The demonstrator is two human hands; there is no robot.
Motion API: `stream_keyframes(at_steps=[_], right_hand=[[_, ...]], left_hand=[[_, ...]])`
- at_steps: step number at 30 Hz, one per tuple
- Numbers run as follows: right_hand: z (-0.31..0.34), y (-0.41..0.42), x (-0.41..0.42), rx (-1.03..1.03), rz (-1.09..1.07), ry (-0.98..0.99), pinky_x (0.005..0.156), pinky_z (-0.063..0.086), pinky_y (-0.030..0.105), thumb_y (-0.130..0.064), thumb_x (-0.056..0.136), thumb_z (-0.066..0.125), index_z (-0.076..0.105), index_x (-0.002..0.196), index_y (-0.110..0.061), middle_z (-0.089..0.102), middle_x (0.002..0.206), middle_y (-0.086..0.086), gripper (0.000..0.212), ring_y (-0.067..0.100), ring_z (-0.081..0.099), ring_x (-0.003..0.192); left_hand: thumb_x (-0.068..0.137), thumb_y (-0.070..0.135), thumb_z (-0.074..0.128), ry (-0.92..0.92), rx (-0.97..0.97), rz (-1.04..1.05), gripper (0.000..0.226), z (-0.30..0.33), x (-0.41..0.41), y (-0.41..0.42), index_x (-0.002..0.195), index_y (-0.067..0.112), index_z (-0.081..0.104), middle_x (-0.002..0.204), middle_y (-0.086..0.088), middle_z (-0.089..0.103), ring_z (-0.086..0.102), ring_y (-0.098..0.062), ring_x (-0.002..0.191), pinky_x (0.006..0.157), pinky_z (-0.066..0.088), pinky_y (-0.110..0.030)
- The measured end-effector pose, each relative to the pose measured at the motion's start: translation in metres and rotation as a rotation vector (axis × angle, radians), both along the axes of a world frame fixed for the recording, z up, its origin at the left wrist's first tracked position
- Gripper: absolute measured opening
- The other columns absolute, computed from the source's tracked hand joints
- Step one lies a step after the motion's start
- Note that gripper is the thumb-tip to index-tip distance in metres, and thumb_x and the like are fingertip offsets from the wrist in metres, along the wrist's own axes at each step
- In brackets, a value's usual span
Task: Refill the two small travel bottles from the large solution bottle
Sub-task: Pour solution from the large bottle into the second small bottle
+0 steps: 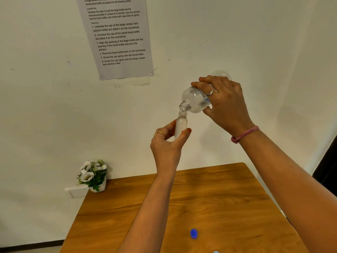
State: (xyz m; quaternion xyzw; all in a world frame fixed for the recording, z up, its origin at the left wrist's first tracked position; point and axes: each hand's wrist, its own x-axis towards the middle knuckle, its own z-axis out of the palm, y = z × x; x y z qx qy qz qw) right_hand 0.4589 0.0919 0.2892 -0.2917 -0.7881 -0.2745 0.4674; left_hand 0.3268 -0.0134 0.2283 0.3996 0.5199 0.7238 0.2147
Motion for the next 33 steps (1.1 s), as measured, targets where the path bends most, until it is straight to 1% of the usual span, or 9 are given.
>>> stream_keyframes(at_steps=[12, 14, 16, 18, 20, 24, 27, 29, 33], right_hand=[[-0.003, 0.0, 0.001, -0.058, 0.0, -0.006, 0.084, 0.044, 0.045, -0.01, 0.069, 0.078, 0.057, 0.124, -0.018, 0.06, 0.122, 0.008, 0.059, 0.03, 0.056, 0.112], [-0.005, 0.0, 0.0, -0.083, 0.008, -0.003, 0.082, 0.044, 0.044, -0.01, 0.068, 0.078, 0.057, 0.124, -0.018, 0.06, 0.121, 0.008, 0.06, 0.03, 0.056, 0.112], [-0.007, -0.001, 0.0, -0.113, 0.014, 0.002, 0.08, 0.045, 0.044, -0.012, 0.068, 0.078, 0.057, 0.124, -0.017, 0.06, 0.121, 0.008, 0.06, 0.03, 0.055, 0.112], [-0.01, 0.0, 0.0, -0.153, 0.017, 0.011, 0.08, 0.046, 0.045, -0.013, 0.068, 0.079, 0.057, 0.124, -0.017, 0.06, 0.12, 0.008, 0.061, 0.031, 0.055, 0.112], [-0.012, 0.0, -0.001, -0.193, 0.022, 0.017, 0.079, 0.046, 0.045, -0.013, 0.066, 0.08, 0.056, 0.124, -0.016, 0.06, 0.119, 0.008, 0.062, 0.031, 0.055, 0.111], [-0.017, -0.001, 0.001, -0.299, 0.031, 0.022, 0.078, 0.046, 0.042, -0.016, 0.066, 0.081, 0.055, 0.126, -0.017, 0.058, 0.12, 0.007, 0.065, 0.029, 0.053, 0.11], [-0.024, 0.0, 0.003, -0.486, 0.059, 0.091, 0.08, 0.048, 0.04, -0.022, 0.068, 0.08, 0.051, 0.128, -0.02, 0.054, 0.123, 0.004, 0.067, 0.024, 0.049, 0.111], [-0.03, 0.0, 0.005, -0.648, 0.129, 0.176, 0.08, 0.047, 0.033, -0.024, 0.065, 0.082, 0.051, 0.127, -0.022, 0.054, 0.121, 0.001, 0.069, 0.02, 0.049, 0.108], [-0.05, -0.003, 0.008, -0.876, 0.246, 0.304, 0.073, 0.035, 0.007, -0.018, 0.06, 0.086, 0.051, 0.127, -0.016, 0.055, 0.117, -0.001, 0.075, 0.009, 0.049, 0.099]], left_hand=[[0.071, 0.023, 0.082, -0.016, -0.018, -0.012, 0.035, -0.002, 0.0, 0.001, 0.101, 0.03, 0.065, 0.103, 0.007, 0.067, 0.063, -0.003, 0.092, 0.063, 0.045, -0.001], [0.07, 0.024, 0.082, -0.016, -0.024, -0.014, 0.035, -0.003, 0.0, 0.001, 0.1, 0.031, 0.065, 0.103, 0.007, 0.067, 0.063, -0.002, 0.092, 0.065, 0.048, -0.005], [0.07, 0.024, 0.082, -0.023, -0.036, -0.016, 0.036, -0.005, 0.0, 0.002, 0.1, 0.031, 0.065, 0.104, 0.006, 0.068, 0.064, -0.004, 0.093, 0.072, 0.051, -0.013], [0.07, 0.025, 0.082, -0.041, -0.052, -0.014, 0.037, -0.006, 0.001, 0.003, 0.103, 0.028, 0.066, 0.104, 0.005, 0.068, 0.064, -0.006, 0.094, 0.078, 0.055, -0.022], [0.07, 0.025, 0.082, -0.052, -0.067, -0.004, 0.039, -0.008, 0.001, 0.004, 0.105, 0.025, 0.067, 0.105, 0.004, 0.068, 0.064, -0.007, 0.094, 0.08, 0.056, -0.026], [0.07, 0.024, 0.082, -0.073, -0.08, -0.006, 0.037, -0.011, 0.001, 0.004, 0.103, 0.028, 0.065, 0.105, 0.003, 0.068, 0.064, -0.007, 0.093, 0.08, 0.056, -0.027], [0.07, 0.025, 0.082, -0.073, -0.096, -0.014, 0.036, -0.017, 0.001, 0.004, 0.101, 0.031, 0.064, 0.107, 0.003, 0.068, 0.064, -0.007, 0.095, 0.079, 0.055, -0.026], [0.07, 0.024, 0.082, -0.081, -0.113, -0.025, 0.037, -0.024, 0.001, 0.002, 0.102, 0.03, 0.064, 0.106, 0.003, 0.068, 0.064, -0.008, 0.096, 0.079, 0.053, -0.023], [0.07, 0.022, 0.082, -0.089, -0.171, -0.05, 0.04, -0.045, 0.003, -0.003, 0.106, 0.025, 0.066, 0.106, 0.004, 0.069, 0.064, -0.009, 0.099, 0.08, 0.051, -0.021]])
